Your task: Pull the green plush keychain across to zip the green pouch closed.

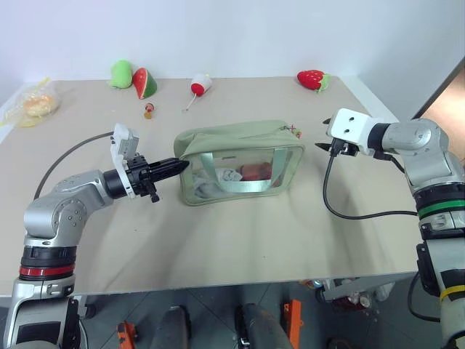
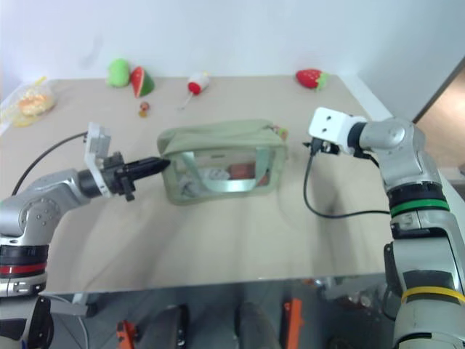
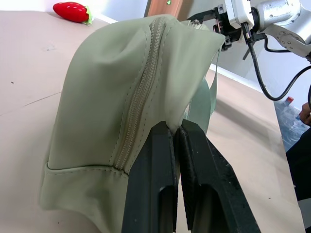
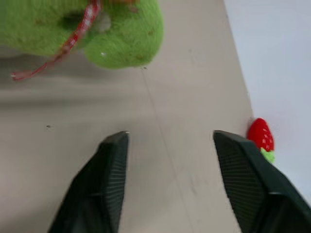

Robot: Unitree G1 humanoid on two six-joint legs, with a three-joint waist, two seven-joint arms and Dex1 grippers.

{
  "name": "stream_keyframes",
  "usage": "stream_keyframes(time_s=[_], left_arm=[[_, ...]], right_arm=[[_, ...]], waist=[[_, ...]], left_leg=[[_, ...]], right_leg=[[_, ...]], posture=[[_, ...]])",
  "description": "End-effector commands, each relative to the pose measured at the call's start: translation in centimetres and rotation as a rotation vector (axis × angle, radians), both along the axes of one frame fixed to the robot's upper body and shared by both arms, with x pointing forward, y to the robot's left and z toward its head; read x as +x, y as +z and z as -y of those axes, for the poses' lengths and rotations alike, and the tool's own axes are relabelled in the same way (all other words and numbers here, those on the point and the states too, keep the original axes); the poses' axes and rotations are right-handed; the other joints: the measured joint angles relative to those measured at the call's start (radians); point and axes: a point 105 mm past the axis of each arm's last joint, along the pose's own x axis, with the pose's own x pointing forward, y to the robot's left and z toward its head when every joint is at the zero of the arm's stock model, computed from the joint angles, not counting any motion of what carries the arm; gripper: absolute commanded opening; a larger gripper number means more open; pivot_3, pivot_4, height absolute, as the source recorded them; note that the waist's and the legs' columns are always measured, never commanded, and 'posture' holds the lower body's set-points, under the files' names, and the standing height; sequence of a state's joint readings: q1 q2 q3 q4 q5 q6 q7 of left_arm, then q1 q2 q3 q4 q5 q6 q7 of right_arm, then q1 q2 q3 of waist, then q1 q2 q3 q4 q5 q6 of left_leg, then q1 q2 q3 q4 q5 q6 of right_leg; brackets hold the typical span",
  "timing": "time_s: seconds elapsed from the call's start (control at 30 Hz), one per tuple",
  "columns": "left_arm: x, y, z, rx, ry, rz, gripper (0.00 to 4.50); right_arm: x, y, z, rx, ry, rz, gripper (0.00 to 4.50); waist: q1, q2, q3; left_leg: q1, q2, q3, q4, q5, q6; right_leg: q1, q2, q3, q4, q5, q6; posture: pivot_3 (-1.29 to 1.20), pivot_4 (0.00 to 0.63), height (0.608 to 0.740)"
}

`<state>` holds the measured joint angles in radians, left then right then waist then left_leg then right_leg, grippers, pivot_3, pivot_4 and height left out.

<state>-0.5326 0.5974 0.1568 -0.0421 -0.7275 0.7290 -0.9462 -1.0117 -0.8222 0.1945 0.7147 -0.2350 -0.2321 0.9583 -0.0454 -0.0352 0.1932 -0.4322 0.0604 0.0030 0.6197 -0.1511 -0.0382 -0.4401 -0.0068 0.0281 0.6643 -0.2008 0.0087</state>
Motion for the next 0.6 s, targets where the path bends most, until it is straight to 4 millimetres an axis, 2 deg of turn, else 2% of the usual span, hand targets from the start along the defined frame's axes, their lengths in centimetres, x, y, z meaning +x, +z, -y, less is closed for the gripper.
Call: stream_keyframes(time_s=[0.03,0.13,0.37,0.6], left_arm=[[-0.5,1.2,0.2,-0.019,-0.015,0.05,0.0],[-0.5,1.2,0.1,-0.019,-0.016,0.049,0.0],[-0.4,1.1,0.1,-0.021,-0.015,0.048,0.0],[-0.2,1.2,0.2,-0.024,-0.013,0.05,0.0]], right_arm=[[-0.1,1.9,-0.6,0.037,0.023,0.048,2.75],[0.0,2.4,-1.0,0.041,0.041,0.05,2.75],[-0.4,4.1,-4.1,0.114,0.173,-0.008,2.75],[-0.3,3.0,-6.2,0.113,0.251,-0.093,2.75]], waist=[[0.0,0.0,0.0],[0.0,0.0,0.0],[-0.001,0.0,0.0],[-0.001,0.0,0.0]], left_leg=[[0.0,0.0,0.0,0.0,0.0,0.0],[0.0,0.0,0.0,0.0,0.0,0.0],[0.0,0.0,0.0,0.0,0.0,0.0],[0.0,0.0,0.0,0.0,0.0,0.0]], right_leg=[[0.0,0.0,0.0,0.0,0.0,0.0],[0.0,0.0,0.0,0.0,0.0,-0.001],[0.0,0.0,0.0,0.0,0.0,0.0],[0.0,0.0,0.0,0.0,0.001,0.0]], posture=[[0.0,0.15,0.74],[0.0,0.15,0.74],[0.0,0.15,0.74],[0.0,0.15,0.74]])
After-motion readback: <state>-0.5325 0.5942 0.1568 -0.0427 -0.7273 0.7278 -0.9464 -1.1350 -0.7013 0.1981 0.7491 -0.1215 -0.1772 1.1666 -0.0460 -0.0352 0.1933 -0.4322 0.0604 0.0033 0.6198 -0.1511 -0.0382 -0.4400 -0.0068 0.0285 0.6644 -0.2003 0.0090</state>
